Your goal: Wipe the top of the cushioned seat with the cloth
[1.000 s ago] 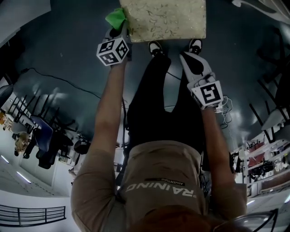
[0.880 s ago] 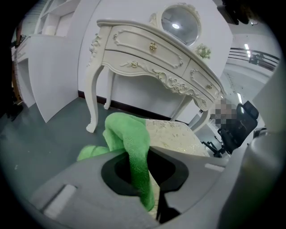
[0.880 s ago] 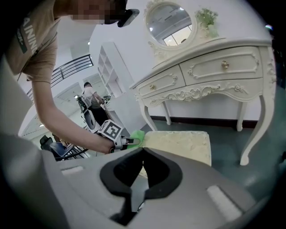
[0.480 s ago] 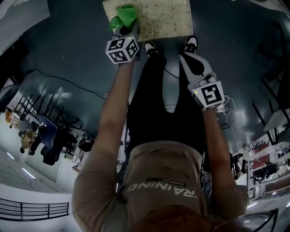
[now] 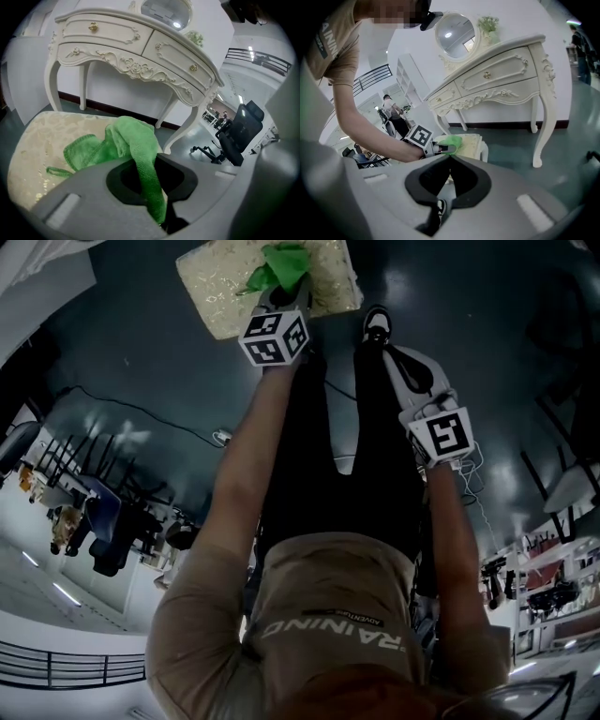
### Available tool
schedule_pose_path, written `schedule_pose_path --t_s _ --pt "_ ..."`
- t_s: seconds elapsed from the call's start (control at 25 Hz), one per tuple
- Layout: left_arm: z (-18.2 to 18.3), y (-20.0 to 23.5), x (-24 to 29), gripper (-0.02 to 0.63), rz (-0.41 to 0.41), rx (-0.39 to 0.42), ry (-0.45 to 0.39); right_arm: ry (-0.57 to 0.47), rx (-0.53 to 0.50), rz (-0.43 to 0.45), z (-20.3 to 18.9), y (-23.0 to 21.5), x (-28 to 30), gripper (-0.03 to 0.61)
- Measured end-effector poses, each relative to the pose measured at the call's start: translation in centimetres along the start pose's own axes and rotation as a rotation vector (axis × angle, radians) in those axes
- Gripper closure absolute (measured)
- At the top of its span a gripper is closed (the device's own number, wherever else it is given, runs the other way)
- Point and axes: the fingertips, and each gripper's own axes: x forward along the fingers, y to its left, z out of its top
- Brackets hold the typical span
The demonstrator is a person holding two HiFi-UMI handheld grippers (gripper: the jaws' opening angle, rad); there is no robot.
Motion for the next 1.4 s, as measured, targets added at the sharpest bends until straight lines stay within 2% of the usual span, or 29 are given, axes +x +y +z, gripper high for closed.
schedule_pose_path --t_s 0.2,0.4,0.6,0.76,1.0,1.12,1.28,1.4 --pt "-0.7 -6.3 2.7 0.568 -0.058 0.018 0.03 -0.035 0.01 -0.016 0.0 -3.5 -2.7 0.577" --pt "-0.9 -11.7 5.0 0.567 -0.123 0.016 0.027 -0.044 0.042 -0.029 -1.6 -6.3 -4.8 0.577" --pt "-1.2 -16.1 5.4 0.568 -0.238 0.008 0.032 -0.011 0.039 -0.04 -3.0 -6.7 -5.6 0.577" --pt "-1.0 -17.8 3.0 0.568 -0.327 0.036 0.001 0.002 0.004 -0.032 -4.2 -5.3 -5.5 0.577" --pt "-0.4 -14.0 -4.9 0.568 -0.336 0.022 -0.113 -0.007 -0.044 -0.035 -4.8 0.4 -3.2 0.577" --pt "-1.9 -10.7 -10.1 0.568 -0.314 0.011 -0.124 0.007 -0.037 -0.045 -5.3 5.1 -2.4 0.577" --pt "-3.6 -5.2 -15.8 0.568 -0.263 0.018 -0.142 -0.014 -0.073 0.033 -5.1 11.5 0.3 0.577" --pt "-4.7 -1.0 -19.9 0.568 -0.23 0.008 -0.155 -0.023 -0.084 0.039 -4.9 15.9 2.2 0.577"
